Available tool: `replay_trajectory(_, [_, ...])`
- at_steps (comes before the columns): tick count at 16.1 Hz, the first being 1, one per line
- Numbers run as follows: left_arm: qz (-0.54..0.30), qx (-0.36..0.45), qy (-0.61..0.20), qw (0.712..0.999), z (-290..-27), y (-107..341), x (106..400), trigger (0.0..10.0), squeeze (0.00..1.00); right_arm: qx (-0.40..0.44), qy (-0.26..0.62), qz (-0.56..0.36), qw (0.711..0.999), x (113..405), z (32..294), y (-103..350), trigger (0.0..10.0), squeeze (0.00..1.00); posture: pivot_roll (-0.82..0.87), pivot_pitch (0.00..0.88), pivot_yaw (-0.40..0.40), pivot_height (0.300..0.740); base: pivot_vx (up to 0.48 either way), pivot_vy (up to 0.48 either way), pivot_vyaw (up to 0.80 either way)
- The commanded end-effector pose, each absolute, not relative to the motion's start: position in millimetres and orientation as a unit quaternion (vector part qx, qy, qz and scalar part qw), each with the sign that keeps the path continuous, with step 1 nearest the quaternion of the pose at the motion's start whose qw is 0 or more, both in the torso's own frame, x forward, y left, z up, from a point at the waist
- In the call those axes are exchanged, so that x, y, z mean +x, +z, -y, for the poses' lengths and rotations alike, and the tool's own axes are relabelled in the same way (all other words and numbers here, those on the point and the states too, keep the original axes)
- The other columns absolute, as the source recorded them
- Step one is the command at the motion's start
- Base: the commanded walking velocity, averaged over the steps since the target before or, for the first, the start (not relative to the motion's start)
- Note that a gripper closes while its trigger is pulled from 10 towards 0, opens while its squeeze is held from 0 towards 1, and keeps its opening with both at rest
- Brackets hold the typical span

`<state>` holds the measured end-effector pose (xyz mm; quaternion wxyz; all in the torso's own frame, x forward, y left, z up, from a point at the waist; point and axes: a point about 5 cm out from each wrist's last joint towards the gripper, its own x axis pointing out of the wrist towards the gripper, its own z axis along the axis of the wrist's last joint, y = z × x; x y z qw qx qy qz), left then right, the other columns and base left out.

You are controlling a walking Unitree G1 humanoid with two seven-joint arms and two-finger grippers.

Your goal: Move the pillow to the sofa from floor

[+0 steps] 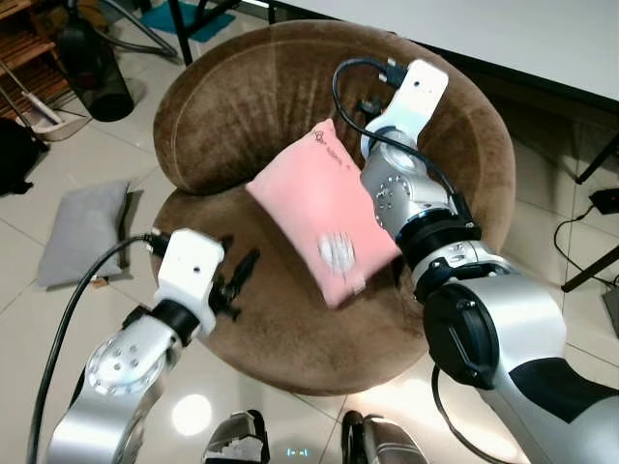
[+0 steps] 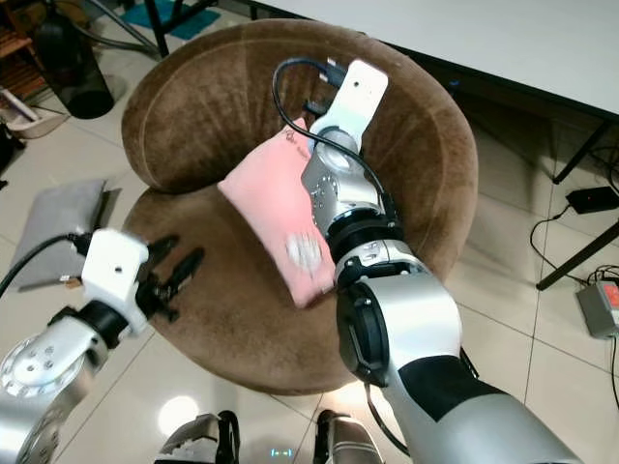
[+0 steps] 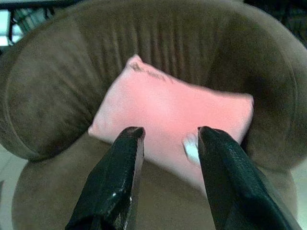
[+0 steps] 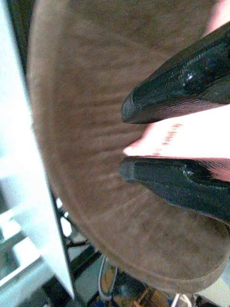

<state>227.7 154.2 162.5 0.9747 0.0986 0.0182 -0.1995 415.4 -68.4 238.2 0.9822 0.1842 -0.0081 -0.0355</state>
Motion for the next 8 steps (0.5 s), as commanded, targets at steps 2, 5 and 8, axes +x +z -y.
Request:
replay_trajectory(2, [-0.027, 0.068, -0.174, 0.982, -153.7, 151.9, 235.5, 10.0, 0.00, 0.101, 0.055, 0.099, 0.988, 406.5, 68.9, 239.4, 10.0, 0.00, 0.03, 0.131, -0.020, 0.740, 0.000, 0.000, 0.00])
replay_trajectory(5, [-0.030, 0.078, -0.174, 0.981, -147.9, 138.8, 243.2, 10.0, 0.00, 0.059, 0.087, 0.065, 0.992, 364.5, 87.8, 188.1, 10.0, 0.00, -0.01, 0.100, 0.002, 0.740, 0.000, 0.000, 0.00])
replay_trajectory(8, [-0.024, 0.072, -0.187, 0.979, -139.5, 136.6, 256.0, 10.0, 0.00, 0.048, 0.051, -0.001, 0.998, 314.8, 121.8, 152.3, 10.0, 0.00, -0.05, 0.070, 0.026, 0.740, 0.000, 0.000, -0.80])
